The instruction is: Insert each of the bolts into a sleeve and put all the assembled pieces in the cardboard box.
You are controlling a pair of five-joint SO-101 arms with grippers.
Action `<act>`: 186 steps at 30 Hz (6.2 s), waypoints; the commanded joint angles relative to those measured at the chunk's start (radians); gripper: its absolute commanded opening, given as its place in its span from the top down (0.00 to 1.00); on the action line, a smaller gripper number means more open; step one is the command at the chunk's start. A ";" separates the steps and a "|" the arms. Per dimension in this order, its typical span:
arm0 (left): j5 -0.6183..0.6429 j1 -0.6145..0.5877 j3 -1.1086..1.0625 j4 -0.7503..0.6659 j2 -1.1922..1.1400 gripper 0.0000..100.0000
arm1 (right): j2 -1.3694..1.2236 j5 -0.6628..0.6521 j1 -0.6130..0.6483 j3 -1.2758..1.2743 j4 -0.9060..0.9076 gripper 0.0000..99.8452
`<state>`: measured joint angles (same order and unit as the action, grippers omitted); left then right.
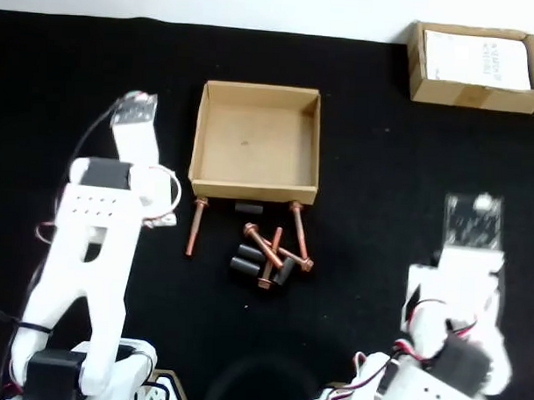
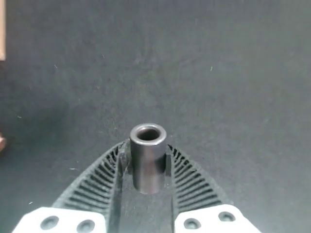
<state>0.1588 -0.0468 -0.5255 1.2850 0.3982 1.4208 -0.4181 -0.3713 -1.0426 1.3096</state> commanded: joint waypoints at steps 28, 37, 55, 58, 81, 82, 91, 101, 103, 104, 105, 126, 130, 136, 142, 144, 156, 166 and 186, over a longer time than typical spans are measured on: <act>-0.074 0.128 0.277 -0.195 -0.590 0.83 | 0.360 0.015 0.018 -0.656 -0.338 0.99; -0.169 0.128 0.326 -0.195 -0.783 0.83 | 0.371 0.015 0.015 -0.659 -0.338 0.99; -0.167 0.197 0.565 0.054 -0.590 0.99 | 0.371 0.017 0.007 -0.541 -0.321 0.99; -0.167 0.262 0.610 0.152 -0.467 0.99 | 0.361 0.017 0.016 -0.354 -0.291 0.99; -0.166 0.386 -0.088 0.199 0.951 0.99 | -0.099 0.348 0.498 0.430 0.096 0.99; -0.166 0.372 -0.134 0.196 0.997 0.99 | -0.097 0.353 0.515 0.430 0.096 0.99; -0.037 0.154 -0.541 -0.189 1.271 0.99 | -0.097 0.465 0.716 0.426 0.093 0.99; 0.011 0.288 -0.653 -0.606 1.297 0.99 | -0.064 0.615 0.865 0.099 -0.341 0.99; 0.008 0.335 -0.644 -0.606 1.297 0.99 | -0.016 0.614 0.866 -0.041 -0.527 0.99; 0.008 0.341 -0.630 -0.603 1.296 0.99 | 0.004 0.614 0.866 -0.120 -0.622 0.99; 0.008 0.340 -0.615 -0.601 1.287 0.99 | 0.024 0.605 0.866 -0.200 -0.710 0.99; 0.150 0.541 0.096 -0.436 0.374 0.99 | 0.105 0.486 0.862 -0.584 -1.155 0.99; 0.146 0.572 0.090 -0.482 0.294 0.99 | 0.105 0.486 0.862 -0.572 -1.150 0.99; 0.144 0.578 0.097 -0.615 0.180 0.99 | 0.105 0.488 0.862 -0.562 -1.148 0.99; 0.037 0.578 0.091 -0.700 0.140 0.99 | 0.105 0.488 0.862 -0.562 -1.148 0.99; 0.034 0.579 0.090 -0.700 0.140 0.99 | 0.105 0.488 0.862 -0.562 -1.148 0.99; 0.075 0.607 0.088 -0.698 0.142 0.99 | 0.102 0.486 0.862 -0.562 -1.148 0.99; 0.072 0.615 0.051 -0.697 0.142 0.99 | 0.101 0.485 0.860 -0.533 -1.148 0.99; 0.075 0.633 -0.082 -0.692 0.193 0.99 | 0.099 0.483 0.805 -0.496 -1.147 0.99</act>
<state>0.2263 0.5715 -0.5961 0.6084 0.5562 1.5037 0.0729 0.4465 -1.6164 0.1772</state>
